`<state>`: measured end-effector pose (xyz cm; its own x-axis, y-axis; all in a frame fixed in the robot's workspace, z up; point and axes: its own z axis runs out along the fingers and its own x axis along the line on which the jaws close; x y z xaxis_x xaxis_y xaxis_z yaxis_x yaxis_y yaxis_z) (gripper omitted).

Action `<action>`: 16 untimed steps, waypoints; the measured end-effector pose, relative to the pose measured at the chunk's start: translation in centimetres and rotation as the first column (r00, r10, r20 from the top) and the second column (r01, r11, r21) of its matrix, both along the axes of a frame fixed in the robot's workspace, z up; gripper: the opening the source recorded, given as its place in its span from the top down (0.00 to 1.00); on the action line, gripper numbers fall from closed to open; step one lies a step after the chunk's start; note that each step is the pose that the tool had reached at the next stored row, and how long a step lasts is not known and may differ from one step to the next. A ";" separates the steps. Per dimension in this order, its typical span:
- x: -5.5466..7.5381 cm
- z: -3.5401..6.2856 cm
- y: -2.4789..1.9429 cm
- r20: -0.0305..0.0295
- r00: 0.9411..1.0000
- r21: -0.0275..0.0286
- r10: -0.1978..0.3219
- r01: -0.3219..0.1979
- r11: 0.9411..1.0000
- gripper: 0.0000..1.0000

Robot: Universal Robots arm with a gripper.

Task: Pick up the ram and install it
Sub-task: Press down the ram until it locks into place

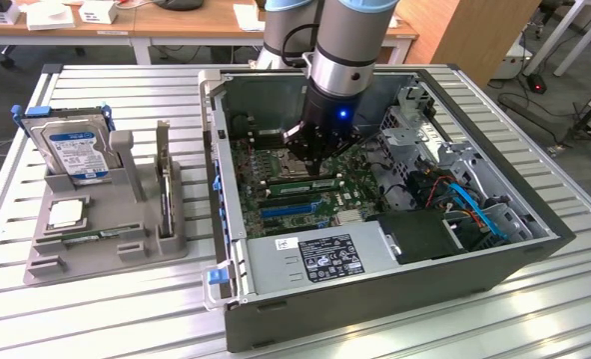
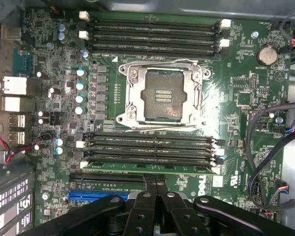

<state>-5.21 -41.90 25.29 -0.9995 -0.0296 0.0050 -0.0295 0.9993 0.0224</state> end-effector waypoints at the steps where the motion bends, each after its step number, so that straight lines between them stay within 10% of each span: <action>1: 0.0 0.00 0.05 0.000 1.000 -0.008 0.000 0.000 1.000 0.91; 3: 0.0 -0.01 0.14 0.000 1.000 -0.016 0.000 0.000 1.000 0.91; 16: 0.0 -0.02 0.74 0.000 1.000 -0.027 0.000 0.000 1.000 0.91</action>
